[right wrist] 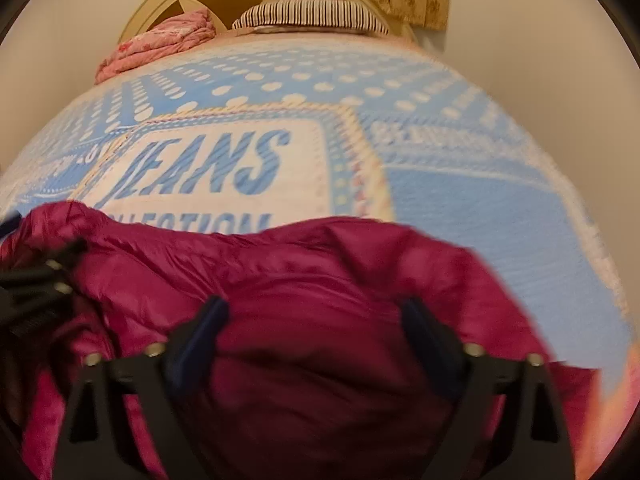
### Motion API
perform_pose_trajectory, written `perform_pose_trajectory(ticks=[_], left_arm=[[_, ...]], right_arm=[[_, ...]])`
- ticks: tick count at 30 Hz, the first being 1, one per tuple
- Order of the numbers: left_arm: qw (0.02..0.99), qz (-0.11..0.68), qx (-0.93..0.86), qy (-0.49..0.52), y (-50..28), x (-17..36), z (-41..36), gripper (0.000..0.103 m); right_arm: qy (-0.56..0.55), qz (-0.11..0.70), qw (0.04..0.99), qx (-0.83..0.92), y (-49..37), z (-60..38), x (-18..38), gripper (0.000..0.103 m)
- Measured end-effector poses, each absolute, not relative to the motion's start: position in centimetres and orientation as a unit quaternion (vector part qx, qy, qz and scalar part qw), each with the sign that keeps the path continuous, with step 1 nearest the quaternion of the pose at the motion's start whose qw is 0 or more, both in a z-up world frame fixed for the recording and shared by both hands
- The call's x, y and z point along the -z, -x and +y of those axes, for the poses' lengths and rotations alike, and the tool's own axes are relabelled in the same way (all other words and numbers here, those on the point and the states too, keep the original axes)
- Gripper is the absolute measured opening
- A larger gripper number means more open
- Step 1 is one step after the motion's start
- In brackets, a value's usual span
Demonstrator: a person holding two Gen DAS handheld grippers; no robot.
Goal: Fold large clothes
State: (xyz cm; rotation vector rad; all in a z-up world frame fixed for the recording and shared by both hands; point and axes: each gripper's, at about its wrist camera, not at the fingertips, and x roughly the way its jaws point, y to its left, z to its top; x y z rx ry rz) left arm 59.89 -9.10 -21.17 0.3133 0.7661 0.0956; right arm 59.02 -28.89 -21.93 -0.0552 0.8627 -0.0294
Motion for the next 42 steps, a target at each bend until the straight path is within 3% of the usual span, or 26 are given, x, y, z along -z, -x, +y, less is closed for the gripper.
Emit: perform_pose_trajectory(ticks=[7,19,33,36,38,39,40,42], left_arm=[[0.914,0.378,-0.012,-0.146,-50.7,19.1,-5.6,0.100],[0.898,0.422,-0.042,-0.117,-30.4,23.4,0.7,0.100],[0.901,0.426,-0.040,-0.069,-19.8,24.4,2.4,0.100],[0.903,0.424,-0.040,-0.054,-18.2,24.5,3.2,0.100],[0.904,0.423,-0.034,-0.050,-17.5,24.6,3.4,0.100],[0.905,0.423,-0.025,-0.044,-17.0,24.6,3.5,0.095],[0.905,0.423,-0.014,-0.039,-16.8,24.7,3.6,0.072],[0.908,0.416,0.002,-0.042,-16.0,24.4,3.1,0.049]], right_arm=[[0.000,0.404,0.915,0.000,-50.9,-33.1,18.6,0.100],[-0.049,0.441,0.895,0.038,-31.7,-38.7,22.0,0.099],[-0.048,0.425,0.903,0.038,-19.9,-36.7,23.5,0.099],[-0.052,0.424,0.903,0.037,-17.9,-36.4,23.9,0.096],[-0.048,0.425,0.903,0.036,-17.2,-36.0,24.0,0.087],[-0.049,0.425,0.903,0.033,-16.7,-35.9,24.1,0.083],[-0.051,0.422,0.905,0.029,-16.3,-35.7,24.1,0.075],[-0.046,0.420,0.906,0.021,-15.9,-35.4,24.1,0.053]])
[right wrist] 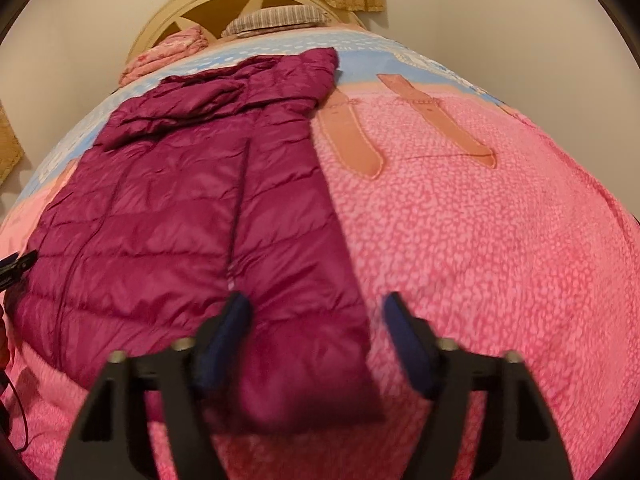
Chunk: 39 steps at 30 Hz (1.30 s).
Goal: Fold large clothes
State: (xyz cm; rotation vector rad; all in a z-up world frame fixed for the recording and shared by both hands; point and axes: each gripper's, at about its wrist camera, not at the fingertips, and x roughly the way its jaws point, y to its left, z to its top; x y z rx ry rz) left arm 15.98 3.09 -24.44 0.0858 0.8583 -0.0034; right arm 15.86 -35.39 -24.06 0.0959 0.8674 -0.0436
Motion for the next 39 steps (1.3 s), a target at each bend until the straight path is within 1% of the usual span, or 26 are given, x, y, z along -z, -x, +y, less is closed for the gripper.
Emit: perform_pose_trajectory(ticks=[1,2,3,4,8,14,20,25,29,31,36,39], left_arm=[[0.911,0.409,-0.001,-0.055,-15.7,24.3,2.8,0.024],[0.911,0.406,0.002,-0.067,-15.4,24.2,2.5,0.011],[0.910,0.409,0.013,-0.061,-15.1,24.0,2.6,0.006],[0.912,0.406,0.012,-0.057,-14.7,23.7,2.7,0.004],[0.922,0.379,0.026,-0.070,-12.3,22.0,3.2,0.003],[0.932,0.350,0.055,-0.074,-6.3,19.4,4.9,0.002],[0.939,0.328,0.090,-0.058,0.8,15.9,6.3,0.002],[0.948,0.295,0.102,-0.061,2.9,12.2,6.2,0.002],[0.955,0.271,0.110,-0.050,-0.3,10.0,6.1,0.002],[0.957,0.262,0.114,-0.042,-3.3,9.5,6.2,0.002],[0.965,0.247,0.084,-0.028,-12.9,9.0,6.2,0.003],[0.963,0.260,0.066,-0.018,-19.5,9.7,6.1,0.006]], right_arm=[[-0.046,0.420,0.906,0.017,-15.8,-35.3,23.9,0.032],[-0.055,0.421,0.905,0.009,-15.8,-35.4,23.7,0.022],[-0.068,0.423,0.903,0.000,-15.5,-35.4,23.6,0.017],[-0.081,0.425,0.902,-0.009,-15.5,-35.5,23.6,0.013],[-0.084,0.420,0.903,-0.016,-14.2,-35.0,23.1,0.009],[-0.096,0.402,0.910,-0.034,-10.4,-34.8,21.5,0.008],[-0.101,0.358,0.927,-0.050,-3.7,-33.6,17.8,0.007],[-0.090,0.301,0.947,-0.060,-0.3,-32.7,13.0,0.007],[-0.080,0.254,0.962,-0.064,-1.8,-32.4,9.7,0.006],[-0.071,0.236,0.968,-0.057,-4.5,-32.4,8.8,0.006],[-0.097,0.225,0.969,-0.045,-13.7,-33.1,8.3,0.006],[-0.110,0.230,0.967,-0.028,-18.9,-33.5,8.7,0.006]])
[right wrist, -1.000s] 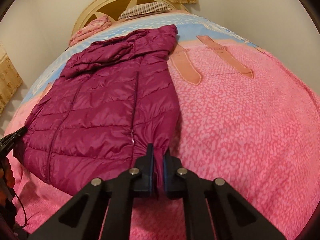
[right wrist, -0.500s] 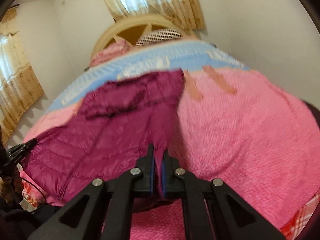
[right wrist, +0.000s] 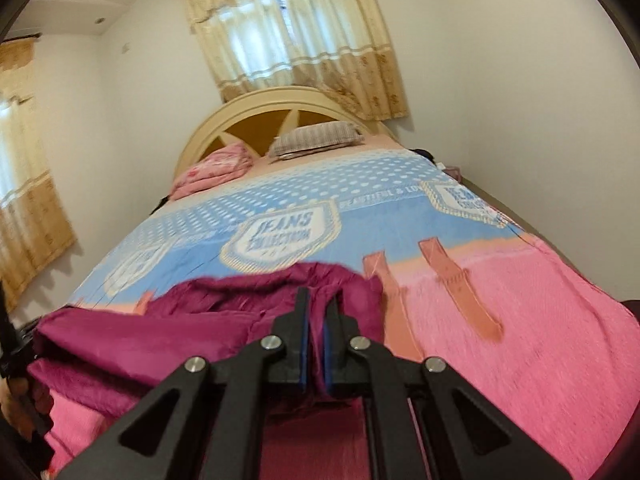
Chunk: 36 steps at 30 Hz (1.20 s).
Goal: Fold large clothes
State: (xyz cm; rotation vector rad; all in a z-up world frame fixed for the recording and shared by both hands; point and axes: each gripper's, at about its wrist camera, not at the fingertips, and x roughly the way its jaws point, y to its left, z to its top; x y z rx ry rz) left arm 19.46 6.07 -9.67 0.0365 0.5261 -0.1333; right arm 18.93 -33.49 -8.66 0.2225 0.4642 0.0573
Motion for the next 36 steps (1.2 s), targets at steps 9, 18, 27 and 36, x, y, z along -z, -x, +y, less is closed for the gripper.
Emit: perform_pose_trajectory(ticks=[9,18,27,36], left_arm=[[0.967,0.237,-0.093,0.017,-31.2,10.8,9.7,0.076],[0.960,0.177,-0.213,-0.048,-29.1,10.4,5.8,0.086],[0.952,0.164,-0.132,-0.220,-30.7,16.8,-4.4,0.096],[0.922,0.323,-0.162,-0.139,-40.5,21.9,-0.1,0.096]], right_arm=[[-0.117,0.258,0.959,0.020,-32.4,-34.7,12.5,0.020],[-0.066,0.237,0.967,0.065,-32.0,-30.8,12.7,0.089],[0.086,0.283,0.955,0.009,-31.8,-22.5,17.9,0.092],[0.062,0.340,0.937,0.041,-36.1,-25.1,20.6,0.092]])
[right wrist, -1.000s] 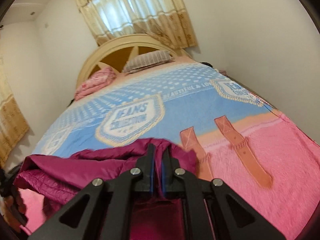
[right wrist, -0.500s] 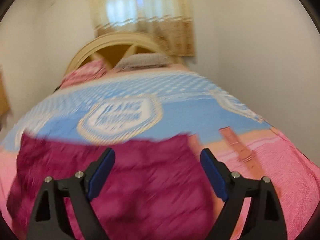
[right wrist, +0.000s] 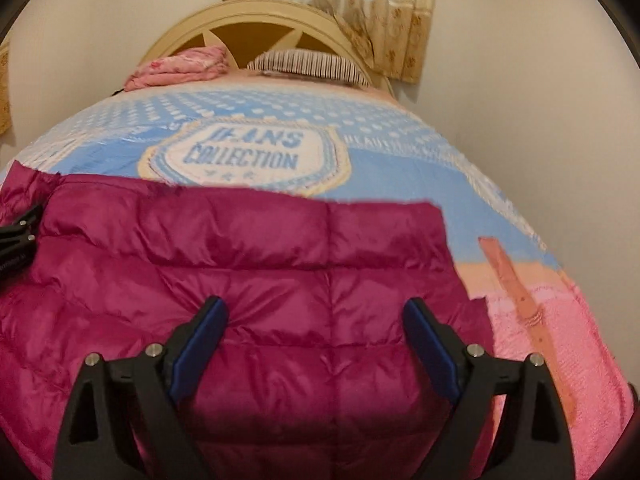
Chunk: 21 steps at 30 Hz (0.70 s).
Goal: Fold large clothes
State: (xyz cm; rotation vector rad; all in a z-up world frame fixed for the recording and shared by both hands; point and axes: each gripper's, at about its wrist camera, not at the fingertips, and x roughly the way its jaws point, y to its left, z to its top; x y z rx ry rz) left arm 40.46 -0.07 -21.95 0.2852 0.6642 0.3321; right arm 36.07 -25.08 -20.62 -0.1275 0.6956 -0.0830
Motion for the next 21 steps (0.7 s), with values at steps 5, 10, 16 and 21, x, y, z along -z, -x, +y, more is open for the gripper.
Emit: perform_pose_trajectory(ticks=[5,10,16,21], left_arm=[[0.919,0.332,-0.162,-0.140,-40.8,23.5,-0.7,0.097],[0.915,0.352,-0.150,-0.131,-41.1,24.1,-0.5,0.099],[0.911,0.368,-0.144,-0.118,-41.3,24.5,-0.1,0.100],[0.907,0.375,-0.147,-0.121,-41.5,24.7,-0.2,0.101]], right_arm=[[0.051,0.345,0.936,0.042,-35.7,-25.2,21.6,0.093],[0.031,0.361,0.931,0.043,-36.3,-25.9,22.2,0.096],[0.025,0.375,0.926,0.045,-36.5,-26.1,22.6,0.097],[0.017,0.386,0.921,0.044,-37.0,-26.3,22.9,0.098]])
